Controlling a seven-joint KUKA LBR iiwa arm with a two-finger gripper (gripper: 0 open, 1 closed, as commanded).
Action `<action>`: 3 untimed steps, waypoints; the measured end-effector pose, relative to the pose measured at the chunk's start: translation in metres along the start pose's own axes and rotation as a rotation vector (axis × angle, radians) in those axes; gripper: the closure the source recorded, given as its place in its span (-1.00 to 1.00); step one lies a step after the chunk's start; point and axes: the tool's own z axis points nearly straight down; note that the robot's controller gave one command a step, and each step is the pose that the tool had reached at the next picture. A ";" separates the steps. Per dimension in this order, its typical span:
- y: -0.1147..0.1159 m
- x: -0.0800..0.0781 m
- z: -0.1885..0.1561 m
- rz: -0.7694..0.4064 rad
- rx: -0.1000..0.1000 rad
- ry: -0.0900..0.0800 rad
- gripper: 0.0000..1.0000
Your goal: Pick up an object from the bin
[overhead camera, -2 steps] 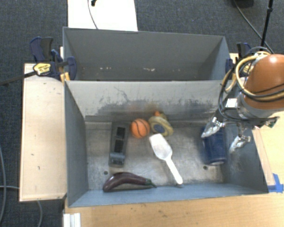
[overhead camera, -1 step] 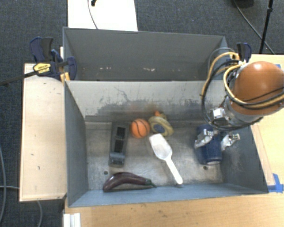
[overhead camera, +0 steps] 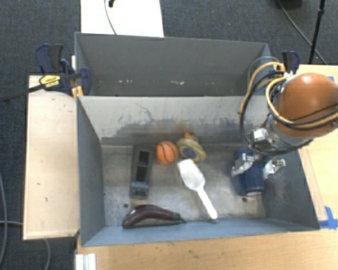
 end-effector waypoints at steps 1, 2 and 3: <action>-0.001 0.005 -0.037 -0.025 -0.003 0.017 1.00; -0.004 0.001 -0.075 -0.017 0.009 0.020 1.00; 0.002 -0.003 -0.157 -0.008 0.001 0.020 1.00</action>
Offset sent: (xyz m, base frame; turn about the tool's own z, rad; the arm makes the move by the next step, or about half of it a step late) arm 0.0030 0.0065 0.0505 0.0021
